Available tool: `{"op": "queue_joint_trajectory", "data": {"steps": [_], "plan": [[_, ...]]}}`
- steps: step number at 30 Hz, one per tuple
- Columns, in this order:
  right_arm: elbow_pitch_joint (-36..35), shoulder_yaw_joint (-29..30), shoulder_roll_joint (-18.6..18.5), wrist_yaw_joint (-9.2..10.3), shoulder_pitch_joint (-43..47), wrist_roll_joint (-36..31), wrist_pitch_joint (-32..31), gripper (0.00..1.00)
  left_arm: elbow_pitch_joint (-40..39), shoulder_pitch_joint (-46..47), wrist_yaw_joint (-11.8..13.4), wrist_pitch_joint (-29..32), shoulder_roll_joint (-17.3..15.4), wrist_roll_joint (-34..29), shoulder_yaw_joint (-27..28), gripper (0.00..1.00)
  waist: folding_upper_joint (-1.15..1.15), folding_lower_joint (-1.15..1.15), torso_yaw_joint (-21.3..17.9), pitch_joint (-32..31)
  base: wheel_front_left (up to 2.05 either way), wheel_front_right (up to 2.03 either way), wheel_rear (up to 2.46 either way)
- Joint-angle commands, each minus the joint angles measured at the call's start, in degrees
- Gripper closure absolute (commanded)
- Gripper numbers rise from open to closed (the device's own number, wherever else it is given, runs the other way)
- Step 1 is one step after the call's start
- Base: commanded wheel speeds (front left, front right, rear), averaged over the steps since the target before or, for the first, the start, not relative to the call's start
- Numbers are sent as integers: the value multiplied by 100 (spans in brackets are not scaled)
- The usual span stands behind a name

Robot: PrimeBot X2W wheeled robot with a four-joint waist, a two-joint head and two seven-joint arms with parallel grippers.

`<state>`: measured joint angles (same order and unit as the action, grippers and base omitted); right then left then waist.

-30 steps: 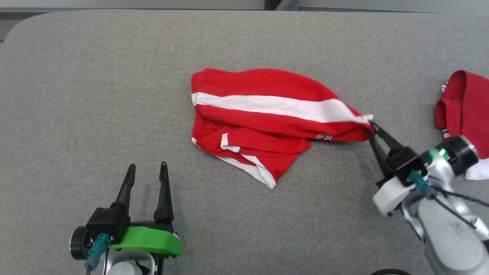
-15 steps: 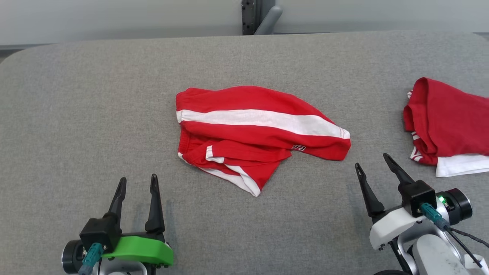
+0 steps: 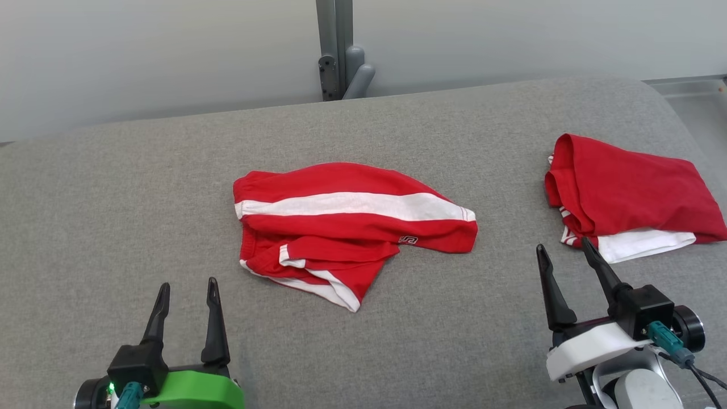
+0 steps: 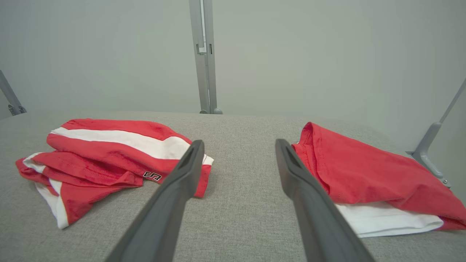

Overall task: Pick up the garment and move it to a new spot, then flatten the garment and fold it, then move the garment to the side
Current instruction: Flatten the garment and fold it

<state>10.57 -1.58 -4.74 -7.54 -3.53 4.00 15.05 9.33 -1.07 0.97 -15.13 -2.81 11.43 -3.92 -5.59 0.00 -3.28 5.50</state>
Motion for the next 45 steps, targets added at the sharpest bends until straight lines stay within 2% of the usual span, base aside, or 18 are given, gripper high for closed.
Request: {"op": "queue_joint_trajectory", "data": {"steps": [1,12,17,29,39,45], "plan": [[-43,35,5,12,129,66,13,0,-19,-123,0,3,-18,-60,11,0,1,0,-95,-104,0,0,0],[-66,15,97,12,137,92,13,0,-2,-126,30,3,-19,36,-51,0,1,0,-73,16,0,0,0],[-104,-99,111,12,-92,129,13,0,339,342,-237,2,-22,439,-76,0,1,0,-48,369,0,0,0],[-135,-387,116,12,-954,304,13,0,1573,2158,-704,2,-20,489,-12,0,1,0,-73,1570,0,0,0],[-57,-443,63,12,-1092,388,13,0,2498,3068,-841,3,-88,479,186,0,1,0,-143,1857,0,0,0],[-40,-454,50,12,-1160,360,13,0,2780,3239,-855,2,-137,831,143,0,1,0,-241,1932,0,0,0]]}}
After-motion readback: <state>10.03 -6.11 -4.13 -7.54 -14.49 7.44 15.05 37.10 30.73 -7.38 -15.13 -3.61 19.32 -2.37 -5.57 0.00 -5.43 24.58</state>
